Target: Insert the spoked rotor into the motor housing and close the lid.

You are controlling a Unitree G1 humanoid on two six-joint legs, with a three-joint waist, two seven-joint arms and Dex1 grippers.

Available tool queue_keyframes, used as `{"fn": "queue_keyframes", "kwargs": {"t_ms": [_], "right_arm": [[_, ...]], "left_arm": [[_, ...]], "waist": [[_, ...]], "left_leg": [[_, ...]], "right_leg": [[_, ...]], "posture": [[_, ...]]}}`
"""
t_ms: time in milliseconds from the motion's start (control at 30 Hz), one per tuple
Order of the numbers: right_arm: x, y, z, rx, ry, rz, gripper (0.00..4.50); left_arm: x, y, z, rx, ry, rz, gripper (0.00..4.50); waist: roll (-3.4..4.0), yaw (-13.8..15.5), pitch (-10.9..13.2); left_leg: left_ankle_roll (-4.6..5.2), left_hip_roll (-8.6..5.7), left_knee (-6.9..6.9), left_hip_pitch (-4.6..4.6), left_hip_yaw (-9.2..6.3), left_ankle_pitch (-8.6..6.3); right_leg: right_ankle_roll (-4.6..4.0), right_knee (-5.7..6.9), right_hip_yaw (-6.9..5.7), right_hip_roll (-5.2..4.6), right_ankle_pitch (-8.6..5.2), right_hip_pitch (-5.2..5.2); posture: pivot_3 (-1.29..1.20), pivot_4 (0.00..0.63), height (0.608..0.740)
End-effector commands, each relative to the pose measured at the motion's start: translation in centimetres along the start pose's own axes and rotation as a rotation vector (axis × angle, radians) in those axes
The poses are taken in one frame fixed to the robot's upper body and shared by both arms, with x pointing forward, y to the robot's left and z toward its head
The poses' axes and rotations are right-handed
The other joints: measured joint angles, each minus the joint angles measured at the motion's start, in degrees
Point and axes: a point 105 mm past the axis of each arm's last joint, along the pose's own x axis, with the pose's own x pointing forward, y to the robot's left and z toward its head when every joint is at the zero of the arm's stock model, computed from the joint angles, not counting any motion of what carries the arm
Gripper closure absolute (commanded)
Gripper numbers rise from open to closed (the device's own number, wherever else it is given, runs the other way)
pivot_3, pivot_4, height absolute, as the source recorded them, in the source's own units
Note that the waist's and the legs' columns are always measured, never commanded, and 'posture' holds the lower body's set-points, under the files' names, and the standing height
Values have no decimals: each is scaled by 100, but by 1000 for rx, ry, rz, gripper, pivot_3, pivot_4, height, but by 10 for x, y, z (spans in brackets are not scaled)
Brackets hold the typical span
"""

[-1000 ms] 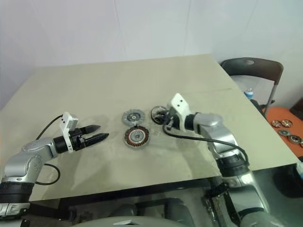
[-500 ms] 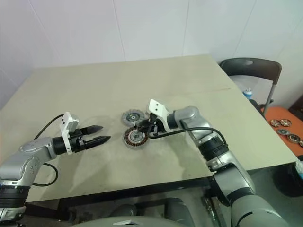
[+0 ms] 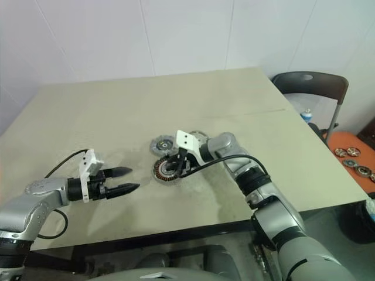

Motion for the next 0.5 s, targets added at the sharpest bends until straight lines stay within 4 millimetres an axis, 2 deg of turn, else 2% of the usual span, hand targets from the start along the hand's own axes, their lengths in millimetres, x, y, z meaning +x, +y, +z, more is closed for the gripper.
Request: {"fn": "queue_keyframes", "kwargs": {"t_ms": [33, 367, 500], "right_arm": [[-1, -6, 17, -61, -24, -6, 3803], [8, -6, 9, -53, -10, -18, 3803], [10, -8, -1, -37, 20, -24, 3803]], "left_arm": [[-1, -1, 12, 62, -16, -8, 470], [5, -1, 13, 55, -37, -5, 470], [6, -1, 13, 49, -44, 0, 470]], "waist": [[0, 0, 0], [0, -5, 0], [0, -6, -1]], "left_leg": [[0, 0, 0, 1, 0, 0], [-1, 0, 3, 3, 4, 0], [-1, 0, 4, 5, 9, 0]], "right_leg": [[-1, 1, 0, 0, 0, 0], [-2, 7, 1, 0, 1, 0], [-2, 11, 3, 0, 1, -1]], "posture": [[0, 0, 740], [0, 0, 740], [0, 0, 740]]}}
